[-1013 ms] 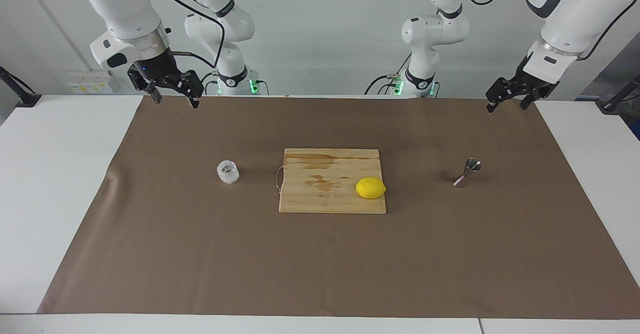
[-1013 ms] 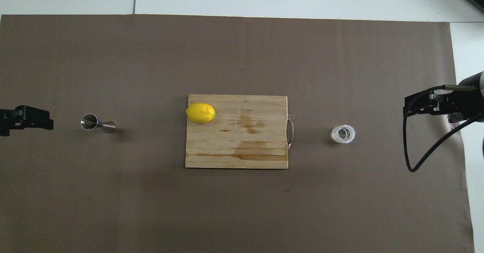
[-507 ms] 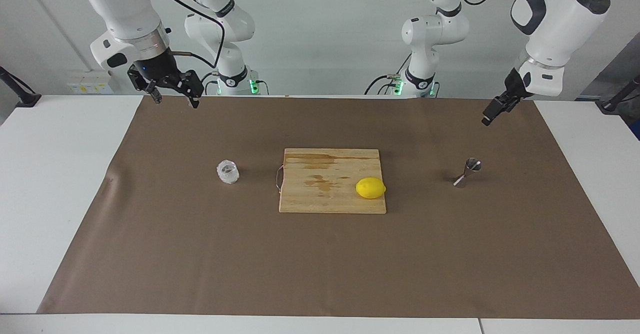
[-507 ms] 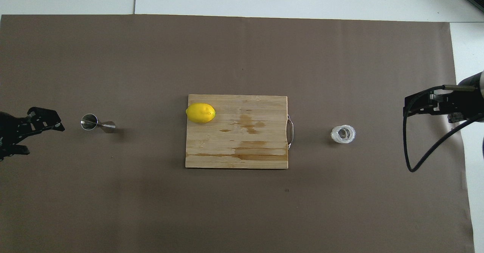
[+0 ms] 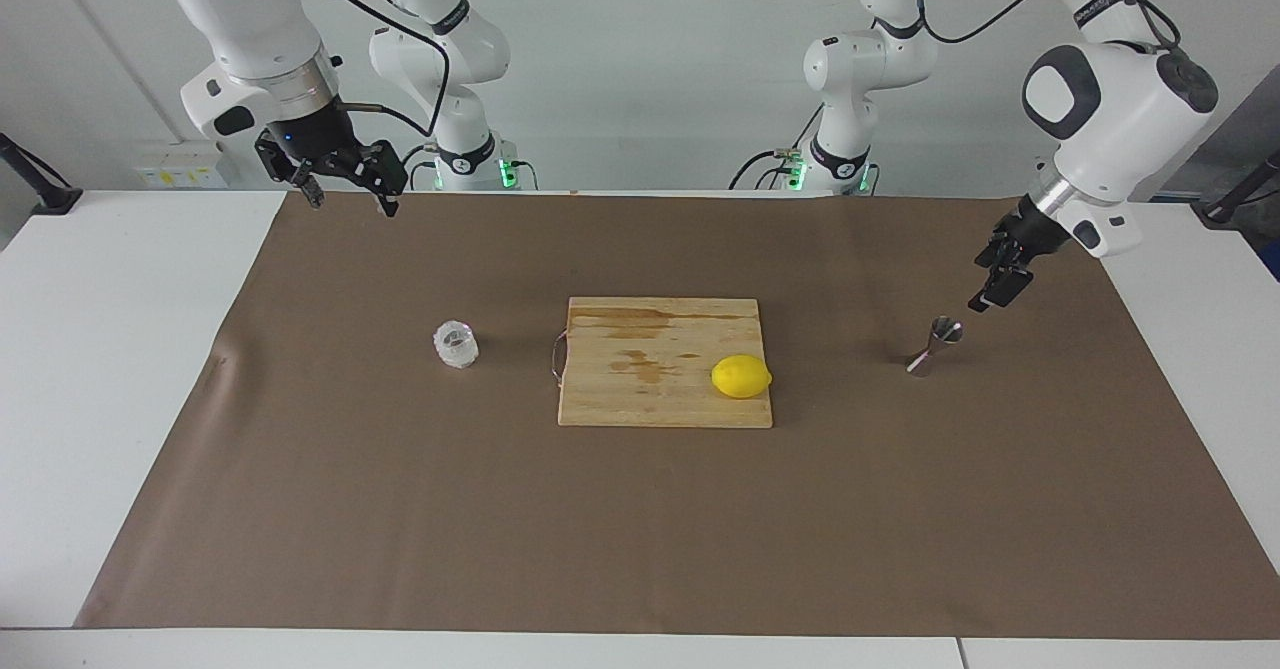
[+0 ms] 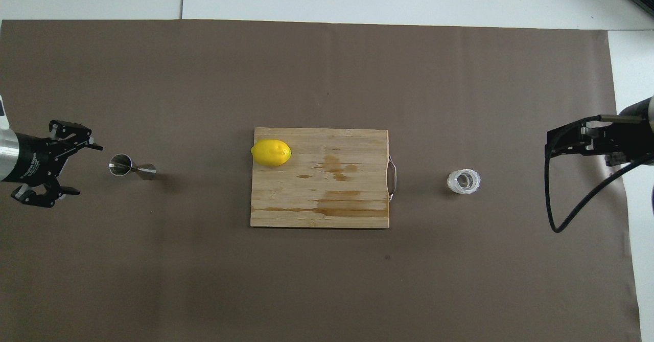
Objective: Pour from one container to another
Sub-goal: 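Move the open left gripper toward the small metal cup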
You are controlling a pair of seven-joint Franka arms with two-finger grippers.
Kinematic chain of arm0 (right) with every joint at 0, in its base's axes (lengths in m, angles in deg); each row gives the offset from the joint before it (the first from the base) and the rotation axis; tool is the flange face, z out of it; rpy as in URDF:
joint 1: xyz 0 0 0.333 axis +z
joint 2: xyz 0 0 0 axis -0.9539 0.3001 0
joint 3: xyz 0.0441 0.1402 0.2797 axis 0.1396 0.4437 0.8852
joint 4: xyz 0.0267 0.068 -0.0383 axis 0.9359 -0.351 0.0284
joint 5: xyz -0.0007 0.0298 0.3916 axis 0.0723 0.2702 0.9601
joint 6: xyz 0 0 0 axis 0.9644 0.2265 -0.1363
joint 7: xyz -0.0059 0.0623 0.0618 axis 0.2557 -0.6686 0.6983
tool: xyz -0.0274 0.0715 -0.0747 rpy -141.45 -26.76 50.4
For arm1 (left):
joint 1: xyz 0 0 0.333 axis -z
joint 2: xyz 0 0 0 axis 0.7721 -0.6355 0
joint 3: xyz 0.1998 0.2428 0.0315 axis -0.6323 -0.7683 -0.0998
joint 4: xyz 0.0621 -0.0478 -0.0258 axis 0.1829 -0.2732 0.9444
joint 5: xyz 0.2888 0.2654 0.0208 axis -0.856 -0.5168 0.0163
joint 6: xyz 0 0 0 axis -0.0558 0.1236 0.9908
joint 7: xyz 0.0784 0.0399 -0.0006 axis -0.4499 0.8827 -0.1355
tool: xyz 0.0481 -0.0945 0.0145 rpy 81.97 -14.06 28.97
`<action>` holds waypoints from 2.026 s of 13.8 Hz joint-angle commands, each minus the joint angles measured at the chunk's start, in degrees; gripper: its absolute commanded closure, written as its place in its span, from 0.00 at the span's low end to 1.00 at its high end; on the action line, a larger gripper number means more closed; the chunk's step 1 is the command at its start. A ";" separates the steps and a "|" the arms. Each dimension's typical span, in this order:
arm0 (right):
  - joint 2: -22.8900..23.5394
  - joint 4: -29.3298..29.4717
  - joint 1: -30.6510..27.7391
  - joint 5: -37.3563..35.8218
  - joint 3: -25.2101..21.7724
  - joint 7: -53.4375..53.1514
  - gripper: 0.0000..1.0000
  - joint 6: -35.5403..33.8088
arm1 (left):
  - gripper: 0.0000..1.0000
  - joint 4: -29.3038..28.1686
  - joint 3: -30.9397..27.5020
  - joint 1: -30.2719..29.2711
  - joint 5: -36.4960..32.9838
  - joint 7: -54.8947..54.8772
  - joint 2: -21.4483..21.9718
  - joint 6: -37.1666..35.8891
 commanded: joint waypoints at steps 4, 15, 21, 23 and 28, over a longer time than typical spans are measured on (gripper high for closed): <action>-0.20 -0.35 -0.31 1.35 -0.06 1.33 0.00 -0.37 | 0.00 -0.37 0.48 -3.97 8.18 2.85 -4.04 5.79; -0.20 -0.35 -0.31 1.35 -0.06 1.42 0.00 -0.37 | 0.00 -3.01 0.57 -3.09 10.92 3.48 -7.82 8.00; -0.20 -0.35 -0.31 1.35 -0.06 1.33 0.00 -0.28 | 0.00 -6.08 0.74 -2.65 11.01 3.21 -7.30 10.29; -0.20 -0.27 -0.31 1.35 -0.06 1.42 0.00 -0.28 | 0.00 -6.52 0.74 -2.48 11.10 3.12 -7.12 10.37; -0.20 -0.35 -0.22 1.35 -0.06 1.42 0.00 -0.37 | 0.00 -6.53 0.74 -1.34 12.16 3.21 -7.03 9.93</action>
